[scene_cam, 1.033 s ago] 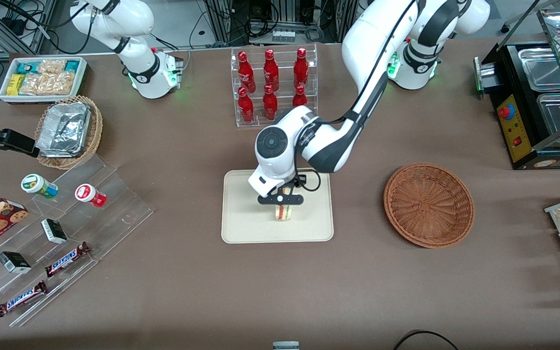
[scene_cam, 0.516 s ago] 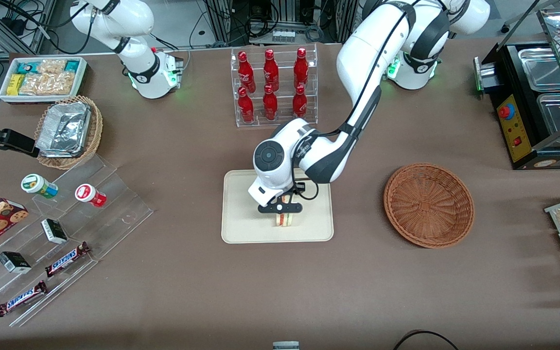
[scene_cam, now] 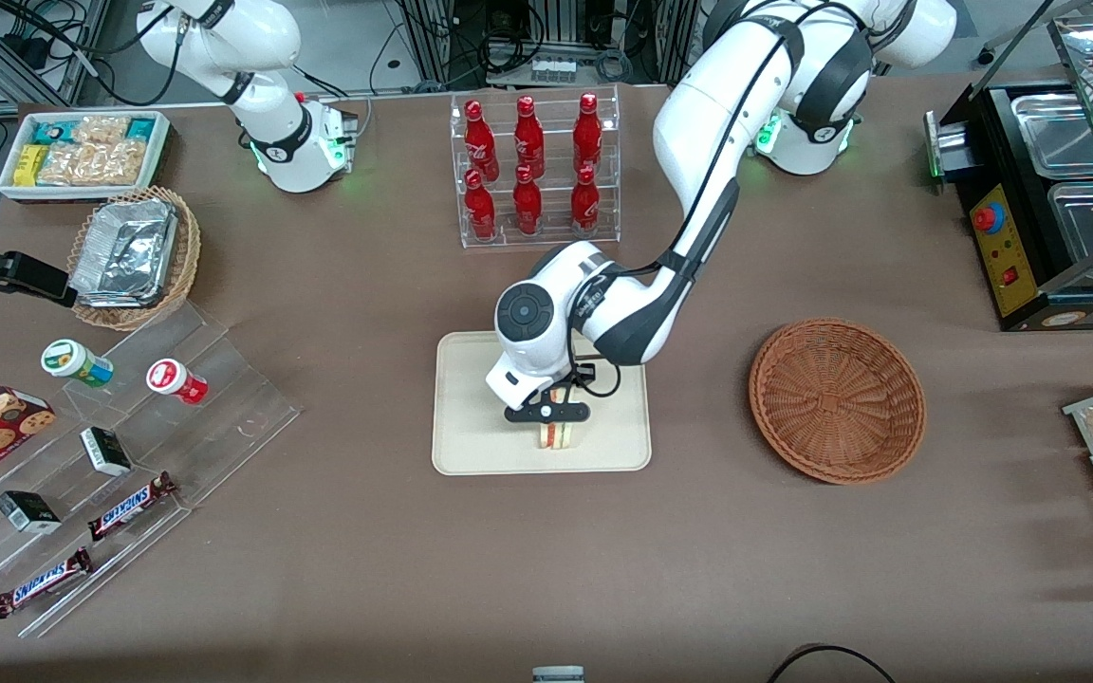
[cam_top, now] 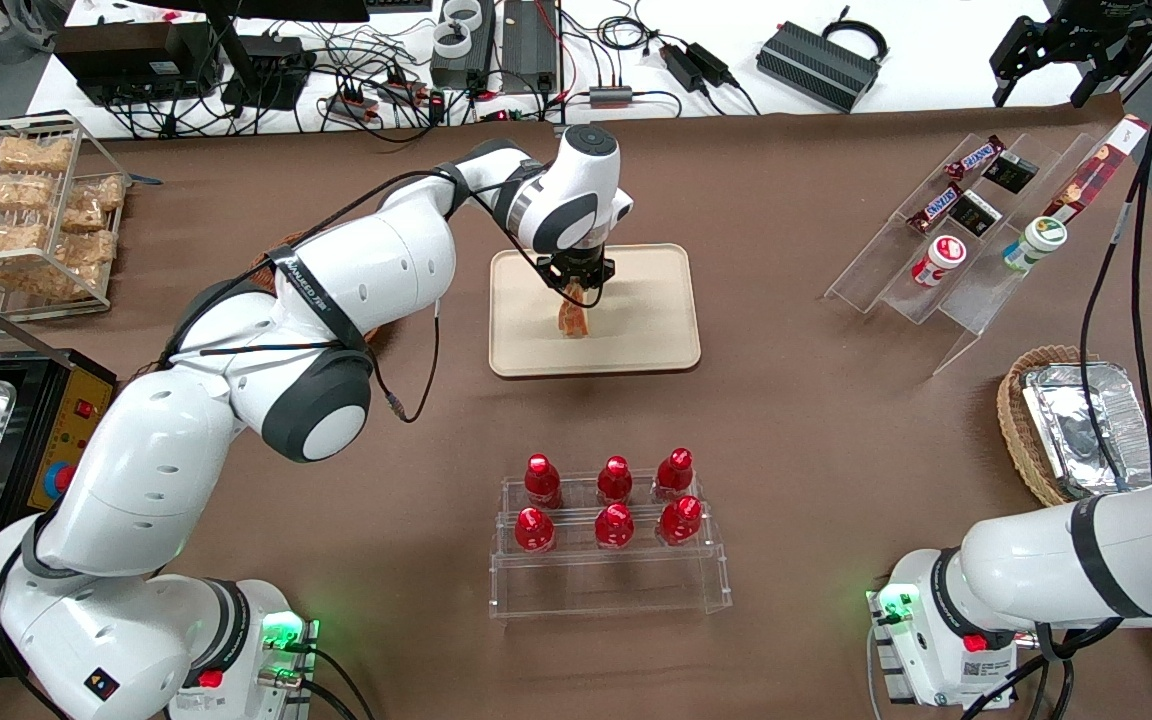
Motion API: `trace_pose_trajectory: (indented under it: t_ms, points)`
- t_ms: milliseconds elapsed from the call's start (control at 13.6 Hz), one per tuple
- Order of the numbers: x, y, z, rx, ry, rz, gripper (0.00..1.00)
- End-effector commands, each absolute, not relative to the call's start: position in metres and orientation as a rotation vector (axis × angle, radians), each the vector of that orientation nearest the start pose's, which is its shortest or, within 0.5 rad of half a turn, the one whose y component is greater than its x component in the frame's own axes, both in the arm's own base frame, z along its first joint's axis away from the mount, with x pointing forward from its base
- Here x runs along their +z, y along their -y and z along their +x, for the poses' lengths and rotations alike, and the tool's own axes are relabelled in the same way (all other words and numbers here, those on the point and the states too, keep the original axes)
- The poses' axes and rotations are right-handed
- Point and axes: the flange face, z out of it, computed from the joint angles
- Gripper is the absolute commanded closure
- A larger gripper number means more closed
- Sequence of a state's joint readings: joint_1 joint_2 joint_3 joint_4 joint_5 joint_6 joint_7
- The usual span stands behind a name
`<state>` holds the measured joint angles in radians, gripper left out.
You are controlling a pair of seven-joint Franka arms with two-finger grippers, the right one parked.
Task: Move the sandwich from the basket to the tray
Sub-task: 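Lower the sandwich onto the tray and open the left gripper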
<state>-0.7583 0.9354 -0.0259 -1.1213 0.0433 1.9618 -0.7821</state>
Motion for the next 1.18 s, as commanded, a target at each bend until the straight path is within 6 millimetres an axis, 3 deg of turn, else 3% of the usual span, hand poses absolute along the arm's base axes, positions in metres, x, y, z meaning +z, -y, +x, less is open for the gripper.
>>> trace_pose_trajectory:
  t_ms: [0,443,959,1107]
  points:
    - [0.237,0.538,0.545,0.029,-0.002,-3.060,0.00]
    - [0.249,0.538,0.546,0.015,0.020,-3.068,0.00]
    - [0.335,0.522,0.554,-0.038,0.049,-3.082,0.00]
    - [0.362,0.501,0.567,-0.069,0.093,-3.060,0.00]
